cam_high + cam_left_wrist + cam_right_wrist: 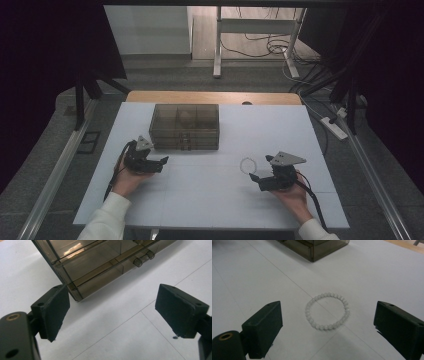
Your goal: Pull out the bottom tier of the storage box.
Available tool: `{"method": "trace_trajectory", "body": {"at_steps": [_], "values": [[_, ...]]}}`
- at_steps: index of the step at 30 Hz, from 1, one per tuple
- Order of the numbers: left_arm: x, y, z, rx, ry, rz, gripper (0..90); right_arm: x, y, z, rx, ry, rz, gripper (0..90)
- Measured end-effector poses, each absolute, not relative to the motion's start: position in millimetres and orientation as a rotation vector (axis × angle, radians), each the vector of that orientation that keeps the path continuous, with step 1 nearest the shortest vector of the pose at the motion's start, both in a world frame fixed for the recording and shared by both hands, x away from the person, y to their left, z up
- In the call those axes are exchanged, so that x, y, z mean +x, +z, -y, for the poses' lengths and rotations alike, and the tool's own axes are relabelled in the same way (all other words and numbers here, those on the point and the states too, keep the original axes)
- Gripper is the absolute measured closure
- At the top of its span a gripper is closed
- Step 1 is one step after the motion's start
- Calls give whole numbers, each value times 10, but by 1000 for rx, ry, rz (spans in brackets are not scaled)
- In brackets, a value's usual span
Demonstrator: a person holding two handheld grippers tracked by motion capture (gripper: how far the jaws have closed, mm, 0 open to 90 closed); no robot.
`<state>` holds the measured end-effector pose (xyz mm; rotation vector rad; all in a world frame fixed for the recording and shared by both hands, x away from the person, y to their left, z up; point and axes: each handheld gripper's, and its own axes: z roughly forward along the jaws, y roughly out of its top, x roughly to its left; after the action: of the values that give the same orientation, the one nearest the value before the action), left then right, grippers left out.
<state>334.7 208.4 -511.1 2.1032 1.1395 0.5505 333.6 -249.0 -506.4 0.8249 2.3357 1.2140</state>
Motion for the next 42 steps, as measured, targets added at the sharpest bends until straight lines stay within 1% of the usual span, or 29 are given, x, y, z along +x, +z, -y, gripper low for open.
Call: {"method": "trace_trajectory", "body": {"at_steps": [5, 7, 12, 19, 32, 42], "values": [[3366, -5115, -2097, 2109, 541, -1136, 116, 3366, -5059, 2427, 814, 1222, -2347, 82], [3375, -5120, -2097, 2115, 543, -1141, 114, 3378, -5059, 2403, 807, 1223, -2352, 103], [3397, -5128, -2105, 2119, 547, -1145, 116, 3405, -5059, 2326, 796, 1229, -2353, 107], [3453, -5160, -2099, 2142, 562, -1141, 147, 3459, -5075, 2201, 780, 1224, -2373, 112], [3518, -5213, -2111, 2162, 561, -1147, 175, 3581, -5074, 1981, 763, 1245, -2388, 124], [3549, -5250, -2094, 2180, 562, -1144, 202, 3645, -5087, 1896, 765, 1257, -2399, 125]]}}
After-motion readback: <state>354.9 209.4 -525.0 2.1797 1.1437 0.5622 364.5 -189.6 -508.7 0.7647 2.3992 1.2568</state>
